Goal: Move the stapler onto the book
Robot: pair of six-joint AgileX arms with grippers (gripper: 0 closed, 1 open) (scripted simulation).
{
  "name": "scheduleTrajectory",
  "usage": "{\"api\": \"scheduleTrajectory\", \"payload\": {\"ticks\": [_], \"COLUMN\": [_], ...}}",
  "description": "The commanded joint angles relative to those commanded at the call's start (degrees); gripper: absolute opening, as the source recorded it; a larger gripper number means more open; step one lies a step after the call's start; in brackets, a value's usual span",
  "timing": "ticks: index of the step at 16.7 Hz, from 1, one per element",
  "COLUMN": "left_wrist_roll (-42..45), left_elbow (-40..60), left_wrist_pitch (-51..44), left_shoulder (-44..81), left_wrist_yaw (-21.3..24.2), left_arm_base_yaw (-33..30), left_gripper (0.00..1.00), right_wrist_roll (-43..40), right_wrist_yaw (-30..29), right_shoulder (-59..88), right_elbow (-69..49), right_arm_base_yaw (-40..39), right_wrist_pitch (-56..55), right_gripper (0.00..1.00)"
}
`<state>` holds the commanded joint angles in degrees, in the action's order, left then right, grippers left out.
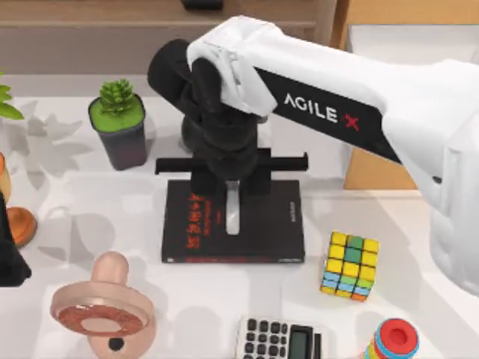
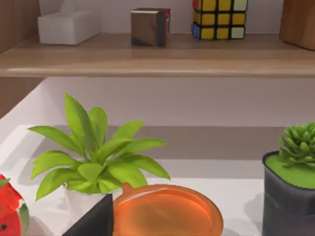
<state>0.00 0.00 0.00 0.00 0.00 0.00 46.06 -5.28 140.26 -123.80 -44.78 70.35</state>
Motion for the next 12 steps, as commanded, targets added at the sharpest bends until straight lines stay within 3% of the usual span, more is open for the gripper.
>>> {"api": "scheduleTrajectory", "payload": {"ticks": [4,12], "left_wrist_roll": [0.0,0.0], "left_elbow": [0.0,0.0], "left_wrist_pitch": [0.0,0.0], "left_shoulder": [0.0,0.0], "left_wrist_yaw": [0.0,0.0], "left_arm_base_yaw": [0.0,0.0], "left_gripper": [1.0,1.0], "right_wrist_roll": [0.0,0.0], "right_wrist_yaw": [0.0,0.0], "right_shoulder": [0.02,0.02], "right_elbow": [0.15,0.15], "right_arm_base_yaw": [0.0,0.0], "right_wrist_pitch": [-0.16,-0.16], "right_gripper": [0.0,0.6]}}
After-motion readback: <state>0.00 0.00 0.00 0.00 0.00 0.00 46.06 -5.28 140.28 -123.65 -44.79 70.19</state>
